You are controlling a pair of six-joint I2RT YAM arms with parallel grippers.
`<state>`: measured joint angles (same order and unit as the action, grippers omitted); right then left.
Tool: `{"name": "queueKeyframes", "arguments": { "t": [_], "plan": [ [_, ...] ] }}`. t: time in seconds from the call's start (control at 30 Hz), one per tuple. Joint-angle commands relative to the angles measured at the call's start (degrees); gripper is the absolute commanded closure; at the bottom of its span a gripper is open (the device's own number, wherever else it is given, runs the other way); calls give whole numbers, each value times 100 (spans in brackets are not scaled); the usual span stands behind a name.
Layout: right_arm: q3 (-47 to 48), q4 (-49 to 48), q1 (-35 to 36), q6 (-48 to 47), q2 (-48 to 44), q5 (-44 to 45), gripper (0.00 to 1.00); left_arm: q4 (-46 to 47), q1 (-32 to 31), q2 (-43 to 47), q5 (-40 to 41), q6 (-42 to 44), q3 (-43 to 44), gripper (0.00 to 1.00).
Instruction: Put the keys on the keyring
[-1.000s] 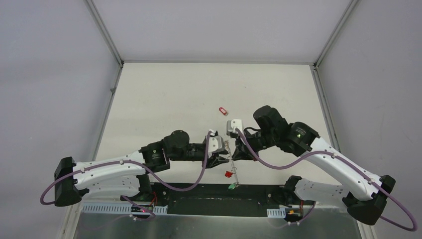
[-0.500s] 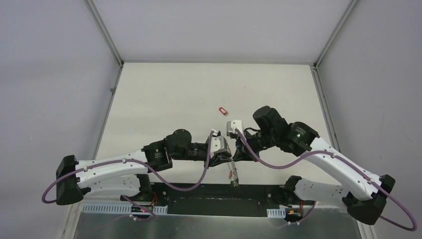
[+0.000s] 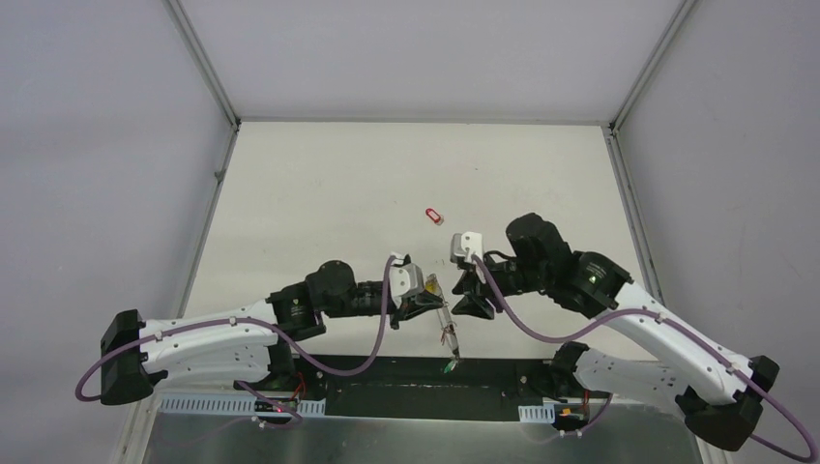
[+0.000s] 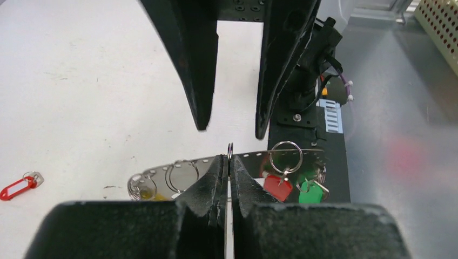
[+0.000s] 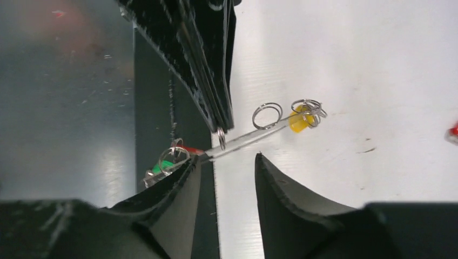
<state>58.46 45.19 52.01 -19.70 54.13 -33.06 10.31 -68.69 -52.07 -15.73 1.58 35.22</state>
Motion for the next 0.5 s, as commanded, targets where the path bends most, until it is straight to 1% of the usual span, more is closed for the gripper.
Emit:
{"name": "queueKeyframes", "arguments": {
  "t": [0.0, 0.07, 0.17, 0.27, 0.33, 0.4, 0.47],
  "plan": [
    [-538, -1384, 20, 432, -839, 475, 52, 1815, -41, 497, 404, -351, -577, 100],
    [-764, -1718, 25, 538, -1092, 548, 51, 2537, -46, 602, 450, -388, -973, 100],
    [-970, -2046, 11, 638, -1310, 554, 51, 3550, -40, 655, 513, -400, -1365, 100],
    [-1049, -2307, 11, 738, -1386, 485, 56, 4326, -46, 614, 463, -342, -1573, 100],
    [-1075, -2471, 18, 738, -1367, 485, 56, 4686, -42, 541, 410, -306, -1657, 100],
    [-1074, -2606, 11, 879, -1317, 307, 61, 4937, -40, 479, 368, -276, -1699, 100],
    [-1071, -2731, 11, 917, -1256, 119, 63, 5105, -43, 418, 345, -249, -1719, 100]
  ]
}}
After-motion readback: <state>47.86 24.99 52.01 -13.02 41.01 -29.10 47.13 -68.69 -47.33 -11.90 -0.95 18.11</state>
